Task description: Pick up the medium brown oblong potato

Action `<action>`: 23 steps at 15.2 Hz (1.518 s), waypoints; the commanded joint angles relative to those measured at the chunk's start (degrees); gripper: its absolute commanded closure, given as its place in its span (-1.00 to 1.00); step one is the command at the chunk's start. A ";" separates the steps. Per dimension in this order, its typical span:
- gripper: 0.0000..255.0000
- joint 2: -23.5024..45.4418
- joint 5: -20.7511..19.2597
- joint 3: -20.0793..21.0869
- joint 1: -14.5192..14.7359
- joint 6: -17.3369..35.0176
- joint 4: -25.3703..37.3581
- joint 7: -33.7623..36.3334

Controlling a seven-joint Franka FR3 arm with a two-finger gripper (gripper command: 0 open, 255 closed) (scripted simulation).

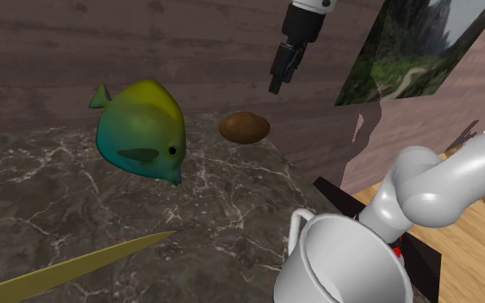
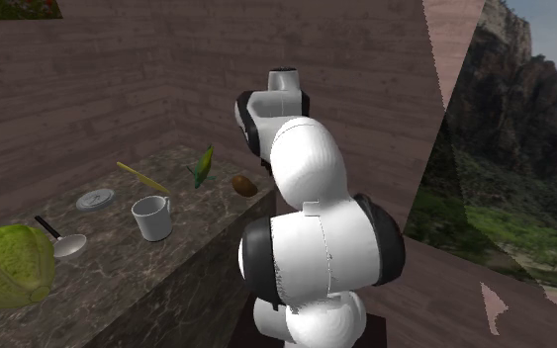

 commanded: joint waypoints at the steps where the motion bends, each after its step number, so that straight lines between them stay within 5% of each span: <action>1: -1.00 3.21 0.08 1.69 1.56 0.17 2.58 -1.32; 11: -1.00 15.40 -0.65 10.33 8.15 -2.10 13.34 -4.47; 20: -1.00 14.81 -0.40 10.48 8.33 3.74 6.92 -4.41; 21: 1.00 14.89 -0.44 10.44 8.29 3.72 7.01 -4.47; 23: 1.00 14.88 -0.43 10.47 8.31 3.75 6.98 -4.43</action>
